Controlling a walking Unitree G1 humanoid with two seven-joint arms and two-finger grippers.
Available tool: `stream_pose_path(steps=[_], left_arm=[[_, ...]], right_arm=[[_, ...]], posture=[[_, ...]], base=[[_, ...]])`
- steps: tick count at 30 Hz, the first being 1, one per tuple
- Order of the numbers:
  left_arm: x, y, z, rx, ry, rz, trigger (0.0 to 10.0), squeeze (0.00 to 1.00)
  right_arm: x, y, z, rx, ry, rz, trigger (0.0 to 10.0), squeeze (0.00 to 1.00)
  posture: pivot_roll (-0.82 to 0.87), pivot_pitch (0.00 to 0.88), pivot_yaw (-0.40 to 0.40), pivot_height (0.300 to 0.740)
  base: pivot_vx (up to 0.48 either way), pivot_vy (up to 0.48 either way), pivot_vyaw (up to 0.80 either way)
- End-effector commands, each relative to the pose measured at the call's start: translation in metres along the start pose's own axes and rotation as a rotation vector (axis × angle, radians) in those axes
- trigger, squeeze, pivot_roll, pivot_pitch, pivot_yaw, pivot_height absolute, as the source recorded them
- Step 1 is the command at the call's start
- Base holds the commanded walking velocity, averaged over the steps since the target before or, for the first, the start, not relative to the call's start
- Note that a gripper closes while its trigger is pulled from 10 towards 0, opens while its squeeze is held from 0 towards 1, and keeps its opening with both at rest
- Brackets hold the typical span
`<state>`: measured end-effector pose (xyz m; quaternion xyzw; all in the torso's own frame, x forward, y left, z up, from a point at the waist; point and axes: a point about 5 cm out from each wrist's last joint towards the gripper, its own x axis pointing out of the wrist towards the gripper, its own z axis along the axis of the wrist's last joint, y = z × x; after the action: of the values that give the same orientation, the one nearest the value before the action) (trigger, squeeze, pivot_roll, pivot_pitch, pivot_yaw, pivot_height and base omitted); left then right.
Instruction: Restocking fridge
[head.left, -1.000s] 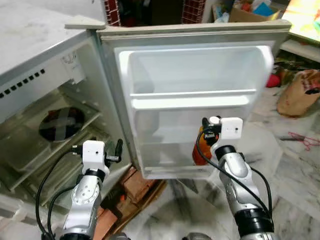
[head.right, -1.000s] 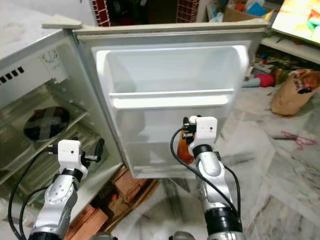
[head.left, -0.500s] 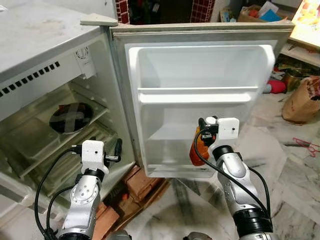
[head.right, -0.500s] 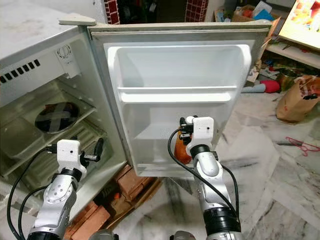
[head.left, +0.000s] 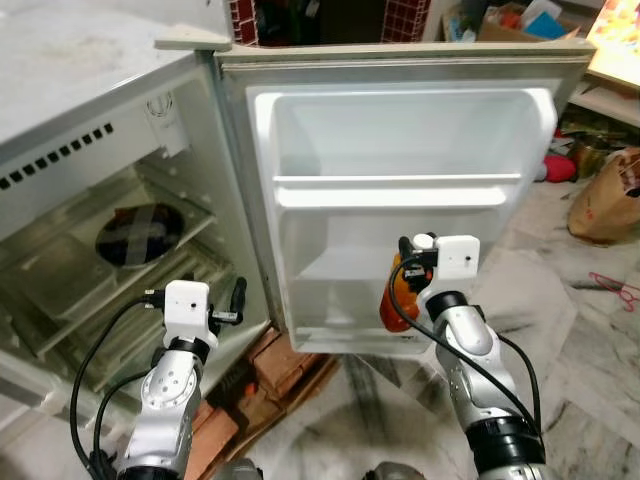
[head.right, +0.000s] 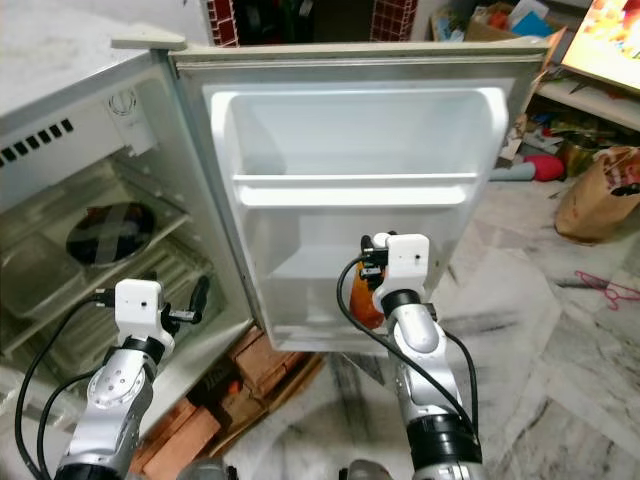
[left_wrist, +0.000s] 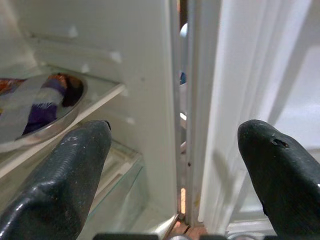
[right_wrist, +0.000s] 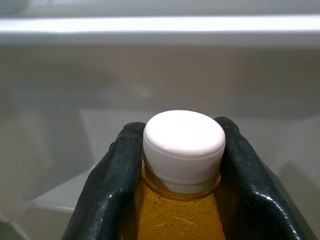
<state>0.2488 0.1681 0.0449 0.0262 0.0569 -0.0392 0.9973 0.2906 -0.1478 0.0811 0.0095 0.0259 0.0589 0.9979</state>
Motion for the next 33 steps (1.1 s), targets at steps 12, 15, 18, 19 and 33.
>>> stream_pose_path(steps=[12,15,18,19,33], left_arm=[[-0.0007,-0.0012,0.0006,-0.01,-0.005,-0.013,10.0,0.0],[-0.0008,-0.0014,0.0001,-0.008,-0.005,-0.011,10.0,0.0],[-0.0011,-0.0025,-0.0007,-0.017,-0.002,-0.023,10.0,0.0],[-0.0012,-0.0023,-0.0007,-0.017,-0.002,-0.021,10.0,0.0],[-0.0052,0.0026,0.0001,-0.017,-0.01,0.007,10.0,0.0]], right_arm=[[0.002,-0.0008,0.005,0.007,-0.015,-0.01,10.0,0.0],[0.002,-0.0013,0.0051,0.004,-0.017,-0.011,10.0,0.0],[0.0022,-0.0009,0.0056,0.0,-0.019,-0.009,10.0,0.0],[0.0023,-0.0007,0.0057,0.0,-0.019,-0.009,10.0,0.0],[0.0028,0.0036,0.0027,0.002,-0.006,0.006,10.0,0.0]], posture=[[-0.03,0.0,0.015,0.74],[-0.03,0.0,0.014,0.74],[-0.03,0.0,0.013,0.74],[-0.03,0.0,0.013,0.74],[-0.02,0.0,0.013,0.731]], base=[[0.14,0.0,-0.11],[0.277,0.0,0.0],[0.28,0.0,0.0],[0.277,0.0,0.0],[0.02,0.0,0.0]])
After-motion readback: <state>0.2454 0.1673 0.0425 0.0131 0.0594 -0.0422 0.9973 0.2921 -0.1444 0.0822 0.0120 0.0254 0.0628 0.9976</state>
